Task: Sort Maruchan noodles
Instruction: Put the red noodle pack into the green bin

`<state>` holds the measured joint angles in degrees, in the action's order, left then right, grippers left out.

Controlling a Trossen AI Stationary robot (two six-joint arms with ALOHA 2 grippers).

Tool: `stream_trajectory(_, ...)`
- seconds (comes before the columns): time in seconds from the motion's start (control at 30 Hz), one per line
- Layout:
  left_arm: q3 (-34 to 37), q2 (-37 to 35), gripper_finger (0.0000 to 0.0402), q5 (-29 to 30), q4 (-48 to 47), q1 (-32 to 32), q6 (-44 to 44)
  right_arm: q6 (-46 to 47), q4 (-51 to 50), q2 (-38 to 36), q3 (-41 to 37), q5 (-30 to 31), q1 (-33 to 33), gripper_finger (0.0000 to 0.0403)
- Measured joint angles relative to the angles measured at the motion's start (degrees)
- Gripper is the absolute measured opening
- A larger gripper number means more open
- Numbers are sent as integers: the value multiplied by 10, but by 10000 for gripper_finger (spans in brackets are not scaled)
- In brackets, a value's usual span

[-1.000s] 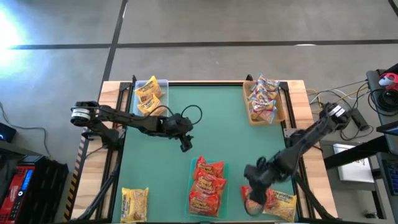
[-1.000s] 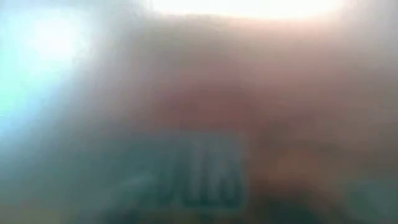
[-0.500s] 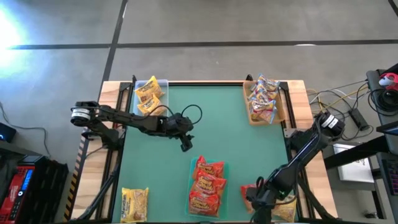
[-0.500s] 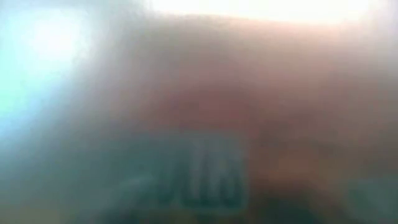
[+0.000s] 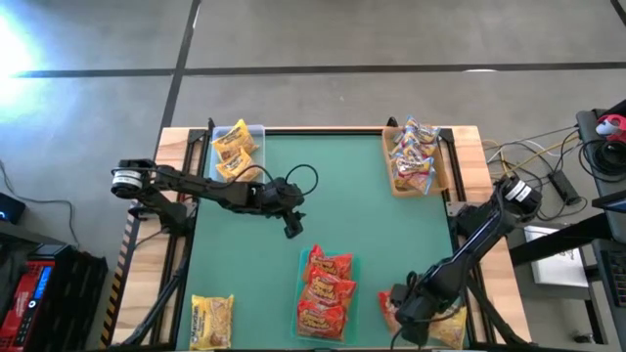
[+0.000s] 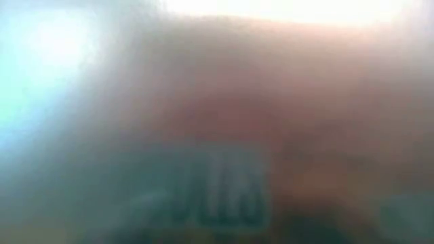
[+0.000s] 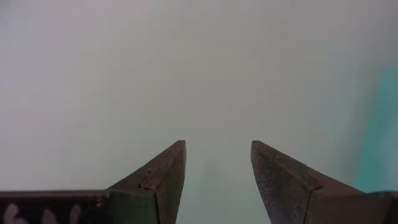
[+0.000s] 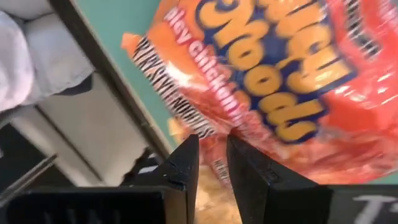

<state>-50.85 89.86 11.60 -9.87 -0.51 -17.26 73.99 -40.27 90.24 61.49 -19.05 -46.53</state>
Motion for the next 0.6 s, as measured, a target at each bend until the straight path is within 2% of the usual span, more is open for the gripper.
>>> stream_trajectory(0.1,0,0,166,0,0,0,0,-40,-15,0,0,25,10,67)
stream_trajectory(0.27,0,0,166,0,0,0,0,-130,-18,0,0,99,36,66)
stream_trajectory(0.43,0,0,166,0,0,0,0,-204,-33,-1,0,208,64,64)
stream_trajectory(0.5,0,0,166,0,0,0,0,-209,-35,-1,0,215,73,64)
stream_trajectory(0.6,0,0,166,0,-4,0,2,-203,-22,-3,1,164,74,64)
